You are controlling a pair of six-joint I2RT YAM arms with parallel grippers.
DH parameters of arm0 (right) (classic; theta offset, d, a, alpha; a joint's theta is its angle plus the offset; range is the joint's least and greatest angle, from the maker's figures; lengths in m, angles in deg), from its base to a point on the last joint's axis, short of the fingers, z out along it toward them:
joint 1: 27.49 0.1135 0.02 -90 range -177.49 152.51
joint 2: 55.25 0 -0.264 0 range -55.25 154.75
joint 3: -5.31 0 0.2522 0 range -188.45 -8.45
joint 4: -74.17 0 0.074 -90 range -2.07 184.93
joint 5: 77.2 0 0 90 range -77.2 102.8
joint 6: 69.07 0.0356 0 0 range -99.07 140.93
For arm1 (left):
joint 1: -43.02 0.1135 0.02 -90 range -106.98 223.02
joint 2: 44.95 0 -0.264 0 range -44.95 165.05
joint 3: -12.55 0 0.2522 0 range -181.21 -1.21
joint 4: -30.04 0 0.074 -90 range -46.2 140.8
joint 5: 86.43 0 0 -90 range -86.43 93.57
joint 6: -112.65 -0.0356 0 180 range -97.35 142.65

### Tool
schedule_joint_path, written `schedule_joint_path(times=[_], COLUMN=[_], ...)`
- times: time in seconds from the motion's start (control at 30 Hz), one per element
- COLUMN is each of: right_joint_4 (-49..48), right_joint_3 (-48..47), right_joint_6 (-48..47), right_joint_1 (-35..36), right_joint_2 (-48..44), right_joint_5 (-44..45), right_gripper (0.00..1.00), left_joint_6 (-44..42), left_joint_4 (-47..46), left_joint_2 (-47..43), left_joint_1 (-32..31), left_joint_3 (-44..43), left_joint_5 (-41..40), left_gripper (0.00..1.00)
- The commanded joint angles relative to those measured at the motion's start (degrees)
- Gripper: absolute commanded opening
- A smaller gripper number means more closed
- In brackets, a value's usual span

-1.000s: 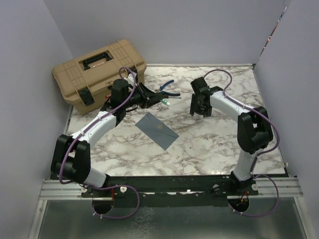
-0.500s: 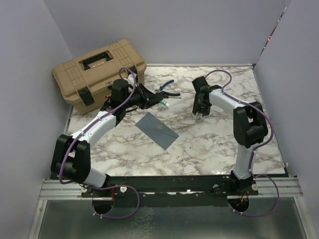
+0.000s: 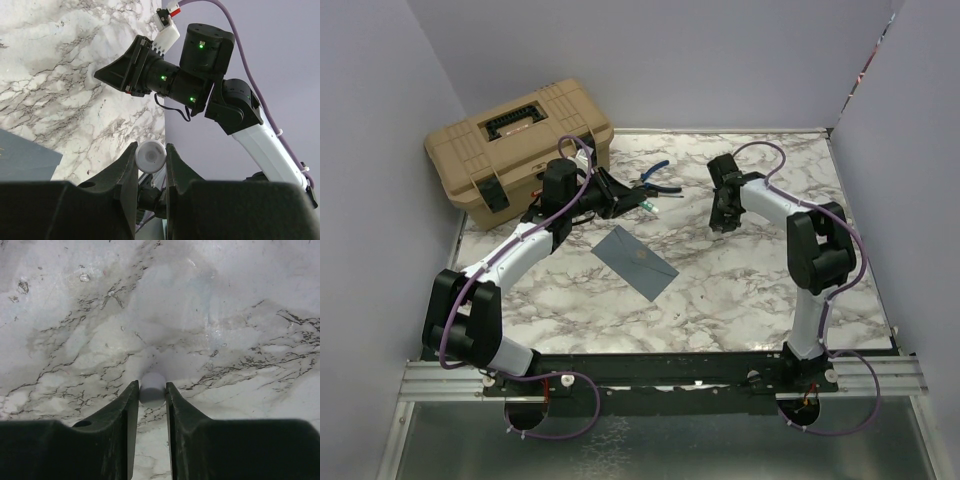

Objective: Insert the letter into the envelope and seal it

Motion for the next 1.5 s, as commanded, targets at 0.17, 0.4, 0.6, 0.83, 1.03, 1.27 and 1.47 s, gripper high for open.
schedule_joint_path(times=[0.17, 0.4, 0.6, 0.83, 1.03, 1.27, 1.47], right_joint_4=[-3.81, -15.5, -33.93, -44.35, -44.76, -48.21, -46.55], right_joint_3=[1.62, 5.99, 13.8, 17.62, 18.16, 19.95, 20.57], right_joint_6=[-1.33, -0.51, 5.22, 12.23, 12.38, 14.71, 13.61], right_joint_1=[-0.48, -0.53, -0.48, -0.42, 0.13, 0.42, 1.04], right_joint_2=[-2.65, -17.19, -26.61, -29.83, -30.22, -31.46, -31.83], right_joint_5=[-5.3, -26.24, -49.04, -57.77, -58.94, -58.66, -57.0], right_gripper=[0.0, 0.0, 0.0, 0.0, 0.0, 0.0, 0.0], left_joint_6=[-0.25, 1.34, 2.29, -0.7, -0.55, 0.07, -0.48], left_joint_4=[-0.04, -0.81, -2.36, -3.27, -3.25, -3.9, -4.44], left_joint_2=[-0.16, 0.41, 0.71, 0.4, 0.3, 0.33, 0.35], left_joint_1=[0.25, 0.27, 0.23, 0.09, 0.1, 0.11, 0.08], left_joint_3=[-1.05, -2.51, -3.53, -4.32, -4.04, -4.13, -3.75], left_joint_5=[-0.11, 0.15, 0.95, 3.66, 3.58, 3.94, 4.81], left_gripper=[0.0, 0.0, 0.0, 0.0, 0.0, 0.0, 0.0])
